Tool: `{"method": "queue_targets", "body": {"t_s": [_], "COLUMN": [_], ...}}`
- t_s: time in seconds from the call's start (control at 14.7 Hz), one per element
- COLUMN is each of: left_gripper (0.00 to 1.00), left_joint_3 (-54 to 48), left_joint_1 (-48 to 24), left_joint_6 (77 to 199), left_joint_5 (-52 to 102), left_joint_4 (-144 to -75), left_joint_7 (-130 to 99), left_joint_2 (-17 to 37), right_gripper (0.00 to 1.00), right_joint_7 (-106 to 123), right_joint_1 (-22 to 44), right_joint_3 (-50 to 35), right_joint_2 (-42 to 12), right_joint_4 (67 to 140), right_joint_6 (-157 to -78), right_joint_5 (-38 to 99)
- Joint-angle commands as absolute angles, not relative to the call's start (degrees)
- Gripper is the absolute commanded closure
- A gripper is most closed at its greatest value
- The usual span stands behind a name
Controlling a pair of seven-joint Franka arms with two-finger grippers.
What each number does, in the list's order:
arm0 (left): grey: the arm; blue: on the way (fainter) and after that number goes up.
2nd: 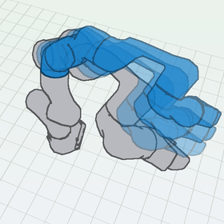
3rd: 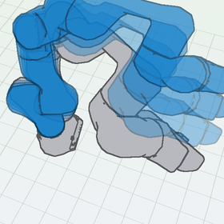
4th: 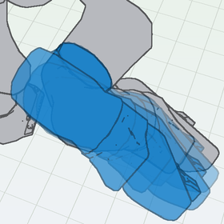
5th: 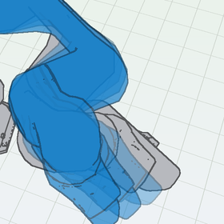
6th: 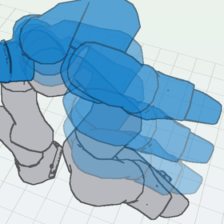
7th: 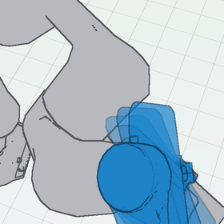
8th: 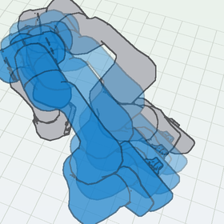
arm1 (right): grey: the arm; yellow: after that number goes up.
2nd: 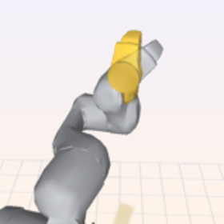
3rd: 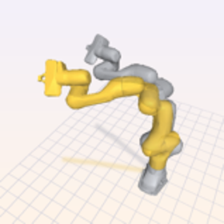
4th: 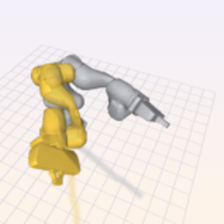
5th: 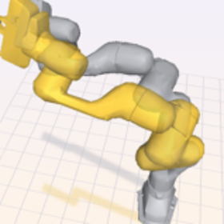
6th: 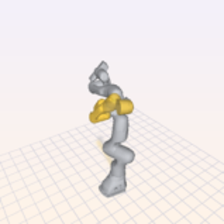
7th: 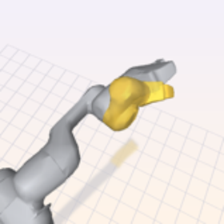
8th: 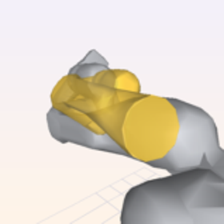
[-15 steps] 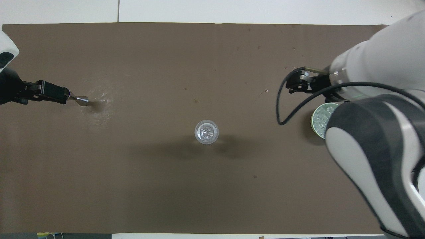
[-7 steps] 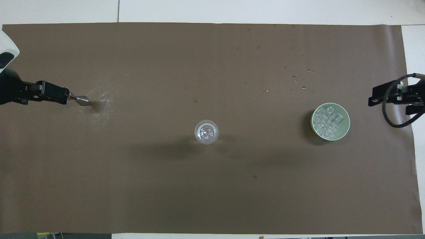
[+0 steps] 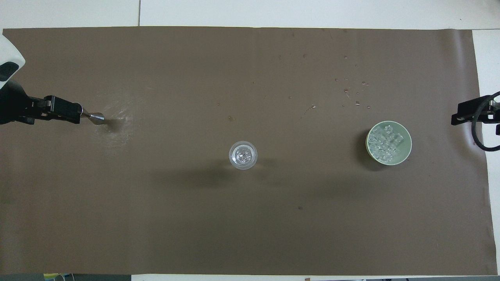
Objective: Pour wine and add ice with both arms
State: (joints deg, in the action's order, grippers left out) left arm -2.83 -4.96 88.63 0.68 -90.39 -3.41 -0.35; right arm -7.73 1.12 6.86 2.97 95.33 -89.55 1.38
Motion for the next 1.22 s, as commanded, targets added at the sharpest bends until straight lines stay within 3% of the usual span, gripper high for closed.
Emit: {"method": "queue_targets", "body": {"t_s": [0.0, 0.61, 0.81, 1.15], "left_gripper": [0.0, 0.0, 0.0, 0.0], "left_joint_3": [-2.9, -2.9, -2.9, -2.81], "left_joint_1": [-5.36, -4.83, -5.1, -5.27], "left_joint_6": [88.15, 88.16, 88.15, 88.15], "left_joint_5": [-0.44, -0.35, -0.26, 0.0], "left_joint_4": [-90.79, -91.14, -90.97, -90.97], "left_joint_7": [-4.4, -4.13, -4.4, -4.31], "left_joint_2": [-1.23, -1.41, -1.41, -1.41], "right_gripper": [0.0, 0.0, 0.0, 0.0], "right_joint_7": [-3.45, -2.37, -1.85, -1.76], "right_joint_1": [0.0, -1.23, -1.41, -1.76], "right_joint_3": [5.8, 5.98, 6.15, 5.89], "right_joint_2": [4.66, 4.83, 4.4, 4.57], "right_joint_4": [96.86, 98.35, 94.67, 95.1], "right_joint_6": [-89.3, -90.62, -86.06, -85.87], "right_joint_5": [0.79, 1.14, 1.23, 1.41]}}
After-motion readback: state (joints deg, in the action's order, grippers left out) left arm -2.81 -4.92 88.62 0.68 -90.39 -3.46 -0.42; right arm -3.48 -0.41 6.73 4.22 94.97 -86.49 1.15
